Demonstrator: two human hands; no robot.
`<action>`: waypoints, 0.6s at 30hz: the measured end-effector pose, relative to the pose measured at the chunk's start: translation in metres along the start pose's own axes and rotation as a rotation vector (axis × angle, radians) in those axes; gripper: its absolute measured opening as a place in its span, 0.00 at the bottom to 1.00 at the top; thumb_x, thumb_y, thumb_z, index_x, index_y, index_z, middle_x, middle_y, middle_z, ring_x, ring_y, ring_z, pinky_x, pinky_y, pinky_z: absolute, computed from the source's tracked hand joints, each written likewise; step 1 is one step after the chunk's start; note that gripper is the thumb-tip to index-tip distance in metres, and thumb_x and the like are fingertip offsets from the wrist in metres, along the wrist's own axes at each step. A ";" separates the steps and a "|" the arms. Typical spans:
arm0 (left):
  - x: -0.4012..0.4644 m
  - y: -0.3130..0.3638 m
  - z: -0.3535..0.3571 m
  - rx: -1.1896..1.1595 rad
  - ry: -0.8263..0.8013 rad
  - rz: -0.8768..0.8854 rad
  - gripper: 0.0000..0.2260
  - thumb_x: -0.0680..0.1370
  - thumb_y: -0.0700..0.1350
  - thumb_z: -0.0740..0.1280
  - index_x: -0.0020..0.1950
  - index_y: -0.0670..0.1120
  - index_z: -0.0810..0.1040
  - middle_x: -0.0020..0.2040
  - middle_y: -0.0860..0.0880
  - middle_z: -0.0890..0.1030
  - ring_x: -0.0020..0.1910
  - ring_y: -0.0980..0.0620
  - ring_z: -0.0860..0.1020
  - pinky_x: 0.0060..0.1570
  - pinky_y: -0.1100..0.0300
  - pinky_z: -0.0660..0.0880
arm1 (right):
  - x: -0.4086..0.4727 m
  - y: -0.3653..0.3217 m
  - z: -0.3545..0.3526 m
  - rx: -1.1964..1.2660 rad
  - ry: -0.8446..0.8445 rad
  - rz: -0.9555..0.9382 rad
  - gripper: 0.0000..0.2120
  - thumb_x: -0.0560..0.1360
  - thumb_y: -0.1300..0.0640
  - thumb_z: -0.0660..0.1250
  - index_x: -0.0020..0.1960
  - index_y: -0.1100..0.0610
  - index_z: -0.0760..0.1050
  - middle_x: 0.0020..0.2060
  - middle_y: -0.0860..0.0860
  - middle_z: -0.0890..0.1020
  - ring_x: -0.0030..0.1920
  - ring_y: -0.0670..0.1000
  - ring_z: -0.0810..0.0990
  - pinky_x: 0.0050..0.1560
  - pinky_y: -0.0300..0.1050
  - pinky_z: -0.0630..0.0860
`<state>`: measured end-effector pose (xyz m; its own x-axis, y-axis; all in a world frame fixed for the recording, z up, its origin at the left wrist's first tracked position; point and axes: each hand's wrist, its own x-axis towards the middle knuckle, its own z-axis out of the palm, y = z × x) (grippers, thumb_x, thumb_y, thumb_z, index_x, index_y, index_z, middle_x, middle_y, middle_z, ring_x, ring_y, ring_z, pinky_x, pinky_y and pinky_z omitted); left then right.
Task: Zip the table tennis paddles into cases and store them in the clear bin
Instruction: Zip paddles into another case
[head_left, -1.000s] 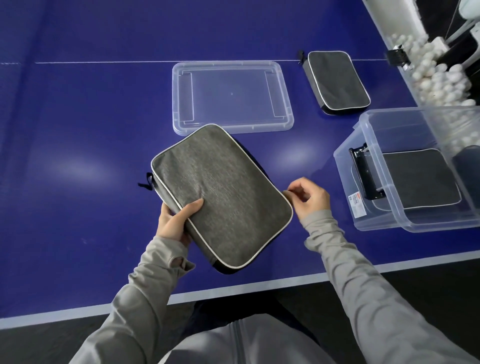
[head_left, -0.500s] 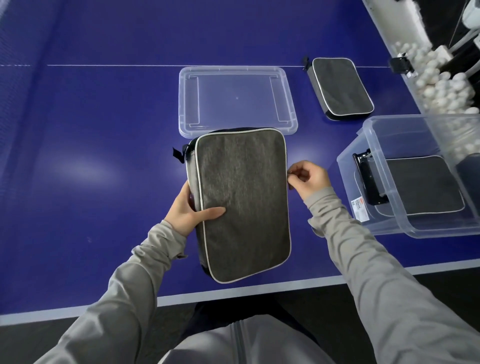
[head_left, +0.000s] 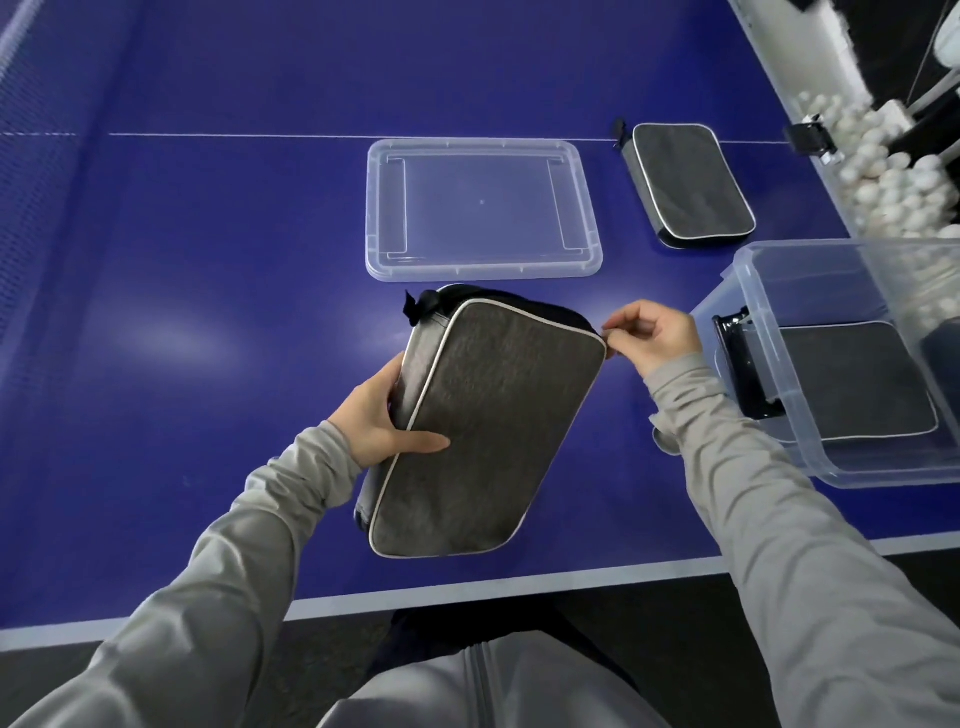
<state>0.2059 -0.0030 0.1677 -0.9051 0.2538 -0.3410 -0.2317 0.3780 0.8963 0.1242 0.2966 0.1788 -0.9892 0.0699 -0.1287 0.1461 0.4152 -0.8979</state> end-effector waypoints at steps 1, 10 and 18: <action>0.000 0.002 -0.002 0.054 -0.004 -0.001 0.41 0.56 0.55 0.78 0.66 0.55 0.66 0.56 0.53 0.80 0.56 0.52 0.78 0.60 0.49 0.74 | 0.000 -0.001 0.000 -0.015 -0.005 -0.012 0.16 0.68 0.73 0.66 0.33 0.52 0.75 0.30 0.50 0.79 0.25 0.41 0.78 0.35 0.32 0.78; 0.001 0.019 -0.015 0.338 -0.010 0.031 0.39 0.62 0.45 0.80 0.69 0.50 0.65 0.54 0.49 0.80 0.53 0.47 0.78 0.57 0.53 0.74 | -0.008 -0.013 0.006 -0.132 0.039 -0.087 0.16 0.67 0.69 0.69 0.33 0.48 0.75 0.29 0.47 0.79 0.26 0.40 0.76 0.34 0.32 0.76; 0.004 0.035 -0.017 0.565 -0.063 0.071 0.32 0.62 0.49 0.79 0.61 0.50 0.69 0.43 0.52 0.80 0.41 0.48 0.78 0.45 0.59 0.73 | -0.023 -0.036 0.018 -0.059 0.074 -0.129 0.17 0.67 0.69 0.68 0.32 0.47 0.75 0.29 0.45 0.79 0.27 0.40 0.76 0.34 0.30 0.74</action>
<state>0.1880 -0.0035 0.2022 -0.8847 0.3419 -0.3168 0.0711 0.7706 0.6333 0.1415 0.2639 0.2065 -0.9967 0.0784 0.0190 0.0208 0.4775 -0.8784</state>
